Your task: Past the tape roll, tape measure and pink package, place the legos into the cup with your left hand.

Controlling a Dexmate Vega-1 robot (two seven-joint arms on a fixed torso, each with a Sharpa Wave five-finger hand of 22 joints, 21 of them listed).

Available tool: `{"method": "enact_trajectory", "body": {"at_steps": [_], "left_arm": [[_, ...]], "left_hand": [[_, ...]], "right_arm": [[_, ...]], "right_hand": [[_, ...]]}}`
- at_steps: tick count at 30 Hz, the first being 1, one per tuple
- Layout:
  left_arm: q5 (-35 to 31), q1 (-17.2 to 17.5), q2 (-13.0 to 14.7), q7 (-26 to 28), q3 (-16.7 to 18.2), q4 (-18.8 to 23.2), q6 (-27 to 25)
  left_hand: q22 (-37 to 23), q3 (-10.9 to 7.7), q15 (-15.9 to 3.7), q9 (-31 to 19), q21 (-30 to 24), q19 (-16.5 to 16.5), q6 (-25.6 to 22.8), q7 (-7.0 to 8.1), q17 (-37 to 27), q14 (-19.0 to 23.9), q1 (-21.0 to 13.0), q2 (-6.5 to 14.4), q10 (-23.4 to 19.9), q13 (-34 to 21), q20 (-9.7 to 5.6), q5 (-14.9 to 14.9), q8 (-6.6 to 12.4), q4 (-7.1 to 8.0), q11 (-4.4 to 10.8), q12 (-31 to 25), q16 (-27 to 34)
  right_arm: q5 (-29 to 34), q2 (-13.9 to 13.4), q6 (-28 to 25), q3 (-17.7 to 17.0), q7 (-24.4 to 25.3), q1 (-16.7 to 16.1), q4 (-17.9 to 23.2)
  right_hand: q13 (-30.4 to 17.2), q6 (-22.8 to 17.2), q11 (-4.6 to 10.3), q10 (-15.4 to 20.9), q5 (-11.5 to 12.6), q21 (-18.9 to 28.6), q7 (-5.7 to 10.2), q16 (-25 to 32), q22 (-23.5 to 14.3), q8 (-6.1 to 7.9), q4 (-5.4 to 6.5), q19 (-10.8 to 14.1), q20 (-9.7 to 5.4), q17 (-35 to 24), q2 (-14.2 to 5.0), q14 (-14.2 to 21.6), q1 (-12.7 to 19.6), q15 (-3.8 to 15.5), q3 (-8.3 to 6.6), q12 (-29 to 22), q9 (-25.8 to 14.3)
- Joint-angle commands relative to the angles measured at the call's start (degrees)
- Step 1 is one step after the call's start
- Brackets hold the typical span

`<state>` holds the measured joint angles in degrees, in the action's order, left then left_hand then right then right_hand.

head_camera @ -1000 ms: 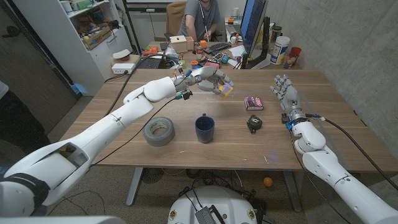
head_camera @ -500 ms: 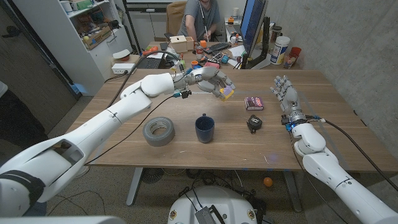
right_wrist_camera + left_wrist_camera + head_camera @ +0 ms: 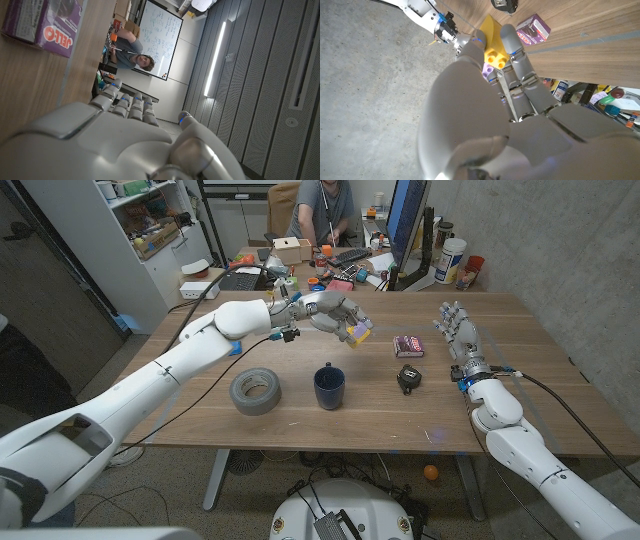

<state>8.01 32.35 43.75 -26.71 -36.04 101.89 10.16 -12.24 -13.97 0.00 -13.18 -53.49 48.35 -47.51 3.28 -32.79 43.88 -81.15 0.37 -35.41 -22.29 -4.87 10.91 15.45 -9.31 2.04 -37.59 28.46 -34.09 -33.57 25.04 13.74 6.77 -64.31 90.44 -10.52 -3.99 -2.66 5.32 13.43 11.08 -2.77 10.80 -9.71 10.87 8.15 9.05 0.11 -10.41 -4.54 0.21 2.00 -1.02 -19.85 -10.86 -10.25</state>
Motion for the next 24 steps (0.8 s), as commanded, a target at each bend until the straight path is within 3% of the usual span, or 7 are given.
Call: {"method": "enact_trajectory", "body": {"at_steps": [1, 15, 24], "left_arm": [[2.17, 3.88, 4.22, -0.13, 2.04, 6.05, -3.08], [2.05, 6.96, 9.38, -0.5, 4.17, 10.98, -5.29], [1.69, 8.18, 11.76, -0.53, 5.49, 11.79, -6.16]], "left_hand": [[-0.07, -0.84, -13.04, -0.33, -0.7, -1.94, -4.89, -4.48, -6.28, 8.93, -3.35, 4.62, -3.6, -7.94, -6.6, 0.51, -0.23, 0.74, 1.74, -0.02, -0.12], [0.31, -1.07, -12.97, -0.47, -2.08, -2.23, -5.5, -4.5, -6.18, 9.74, -2.67, 4.65, -4.32, -8.24, -6.62, 0.59, -0.59, 0.68, 1.75, 0.34, -0.47], [0.53, -1.21, -13.05, -0.55, -2.92, -2.49, -5.7, -4.5, -6.17, 9.91, -2.25, 4.6, -4.73, -8.54, -6.6, 0.6, -0.9, 0.62, 1.99, 0.53, -0.79]], "right_arm": [[0.54, 0.04, -0.27, 0.29, 0.67, -0.72, 1.23], [0.98, 0.48, -0.06, 0.0, 1.87, -1.45, 2.09], [1.52, 0.38, -0.57, -0.16, 2.82, -1.94, 3.0]], "right_hand": [[-0.24, -0.63, -0.01, 0.57, 0.34, 0.17, 0.1, 0.13, -0.29, 0.06, -0.01, 0.02, 0.25, -0.08, -0.73, 0.56, 0.32, -0.1, 0.13, -0.24, -0.21], [-0.24, -0.57, -0.03, 0.58, 0.36, 0.19, 0.14, 0.15, -0.29, 0.03, -0.02, 0.04, 0.26, -0.08, -0.74, 0.67, 0.35, -0.01, 0.19, -0.23, -0.21], [-0.24, -0.54, -0.07, 0.55, 0.37, 0.19, 0.09, 0.15, -0.28, 0.02, -0.03, 0.05, 0.34, -0.08, -0.76, 0.73, 0.36, 0.06, 0.24, -0.21, -0.21]]}}
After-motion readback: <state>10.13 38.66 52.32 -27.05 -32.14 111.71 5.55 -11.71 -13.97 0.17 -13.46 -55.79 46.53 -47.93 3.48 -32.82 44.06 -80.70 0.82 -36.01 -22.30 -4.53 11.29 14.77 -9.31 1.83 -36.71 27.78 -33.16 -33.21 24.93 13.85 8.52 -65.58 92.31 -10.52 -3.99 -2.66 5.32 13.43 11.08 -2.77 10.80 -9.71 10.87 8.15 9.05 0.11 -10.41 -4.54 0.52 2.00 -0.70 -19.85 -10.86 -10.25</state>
